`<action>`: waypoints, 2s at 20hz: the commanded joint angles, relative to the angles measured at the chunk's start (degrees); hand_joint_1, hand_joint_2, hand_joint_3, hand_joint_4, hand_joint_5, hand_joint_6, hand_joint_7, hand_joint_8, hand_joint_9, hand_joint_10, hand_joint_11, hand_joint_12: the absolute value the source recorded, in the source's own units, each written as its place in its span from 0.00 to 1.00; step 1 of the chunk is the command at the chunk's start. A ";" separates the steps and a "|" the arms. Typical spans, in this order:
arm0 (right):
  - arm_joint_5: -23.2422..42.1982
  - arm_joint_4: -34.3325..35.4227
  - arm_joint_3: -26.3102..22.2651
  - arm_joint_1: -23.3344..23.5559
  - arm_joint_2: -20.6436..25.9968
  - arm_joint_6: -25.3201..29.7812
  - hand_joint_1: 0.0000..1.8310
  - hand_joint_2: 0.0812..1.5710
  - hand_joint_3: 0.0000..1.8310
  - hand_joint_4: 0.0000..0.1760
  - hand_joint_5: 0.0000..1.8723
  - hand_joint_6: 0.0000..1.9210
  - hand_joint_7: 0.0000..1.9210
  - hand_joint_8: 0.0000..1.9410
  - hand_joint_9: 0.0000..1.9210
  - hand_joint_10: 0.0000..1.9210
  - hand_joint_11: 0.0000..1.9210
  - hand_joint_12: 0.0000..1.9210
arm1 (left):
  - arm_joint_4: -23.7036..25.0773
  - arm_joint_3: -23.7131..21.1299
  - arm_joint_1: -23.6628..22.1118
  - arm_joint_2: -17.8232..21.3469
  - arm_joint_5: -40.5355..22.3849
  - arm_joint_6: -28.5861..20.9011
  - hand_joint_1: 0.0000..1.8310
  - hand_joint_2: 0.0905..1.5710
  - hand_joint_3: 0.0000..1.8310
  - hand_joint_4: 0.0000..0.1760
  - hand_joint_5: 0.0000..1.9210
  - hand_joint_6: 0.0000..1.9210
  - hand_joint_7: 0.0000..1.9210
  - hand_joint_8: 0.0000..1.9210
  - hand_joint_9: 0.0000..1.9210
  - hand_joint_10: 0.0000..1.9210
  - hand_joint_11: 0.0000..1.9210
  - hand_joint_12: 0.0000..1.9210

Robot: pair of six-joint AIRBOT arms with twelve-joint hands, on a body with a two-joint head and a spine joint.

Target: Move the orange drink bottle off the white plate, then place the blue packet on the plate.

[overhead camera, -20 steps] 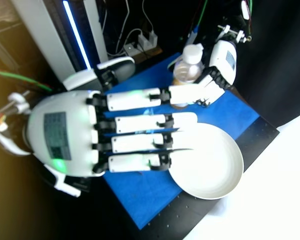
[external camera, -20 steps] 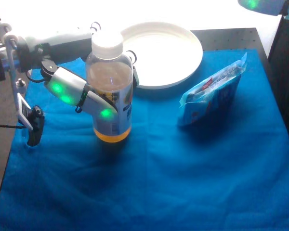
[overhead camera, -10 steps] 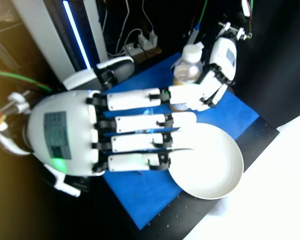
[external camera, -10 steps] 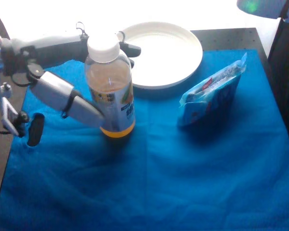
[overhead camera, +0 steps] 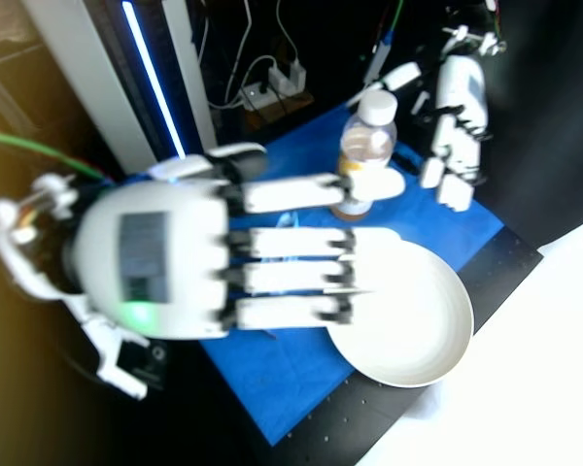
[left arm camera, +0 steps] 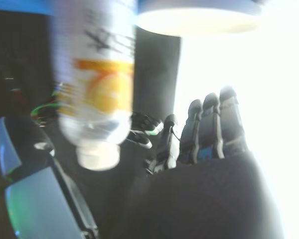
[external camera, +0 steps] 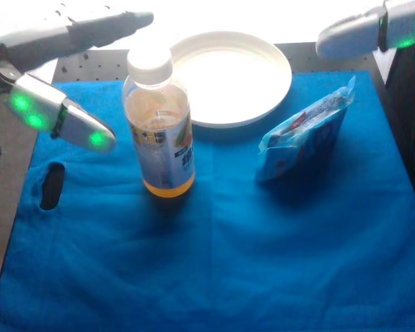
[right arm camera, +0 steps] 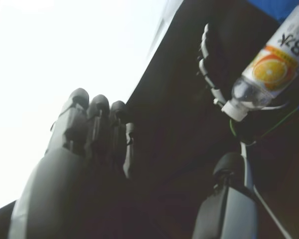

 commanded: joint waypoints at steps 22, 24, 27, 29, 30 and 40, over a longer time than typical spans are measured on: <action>-10.14 -42.85 2.31 5.75 -3.35 21.95 0.33 0.39 0.00 0.42 0.28 0.00 0.24 0.00 0.22 0.00 0.03 0.53 | -16.11 0.48 -0.36 2.58 -7.13 6.54 0.44 0.35 0.00 1.00 0.00 0.00 0.00 0.00 0.00 0.00 0.00 0.00; -11.19 -45.27 1.92 5.75 -3.82 21.97 0.32 0.42 0.00 0.45 0.28 0.00 0.24 0.00 0.22 0.00 0.06 0.48 | -16.17 0.33 -0.15 2.71 -7.20 6.56 0.43 0.35 0.00 1.00 0.00 0.00 0.00 0.00 0.00 0.00 0.00 0.00; -11.43 -46.36 1.75 5.74 -4.72 21.97 0.33 0.45 0.00 0.47 0.29 0.00 0.27 0.00 0.25 0.00 0.12 0.46 | -16.20 0.19 0.12 2.81 -7.33 6.57 0.44 0.34 0.00 1.00 0.00 0.00 0.00 0.00 0.00 0.00 0.00 0.00; -11.67 -47.55 1.74 5.69 -5.58 21.97 0.36 0.43 0.00 0.46 0.29 0.00 0.29 0.00 0.29 0.01 0.14 0.47 | -16.20 0.13 0.21 2.81 -7.42 6.57 0.44 0.34 0.00 1.00 0.00 0.00 0.00 0.00 0.00 0.00 0.00 0.00; -11.83 -48.20 1.73 5.66 -5.95 21.97 0.38 0.43 0.00 0.39 0.30 0.00 0.30 0.00 0.29 0.01 0.11 0.46 | -16.20 0.08 0.26 2.81 -7.45 6.57 0.45 0.35 0.00 1.00 0.00 0.00 0.00 0.00 0.00 0.00 0.00 0.00; -12.53 -50.14 1.15 5.10 -6.83 21.97 0.44 0.48 0.00 0.44 0.38 0.00 0.40 0.00 0.34 0.01 0.11 0.42 | -16.20 -0.20 1.06 2.81 -7.63 6.58 0.44 0.35 0.00 1.00 0.00 0.00 0.00 0.00 0.00 0.00 0.00 0.00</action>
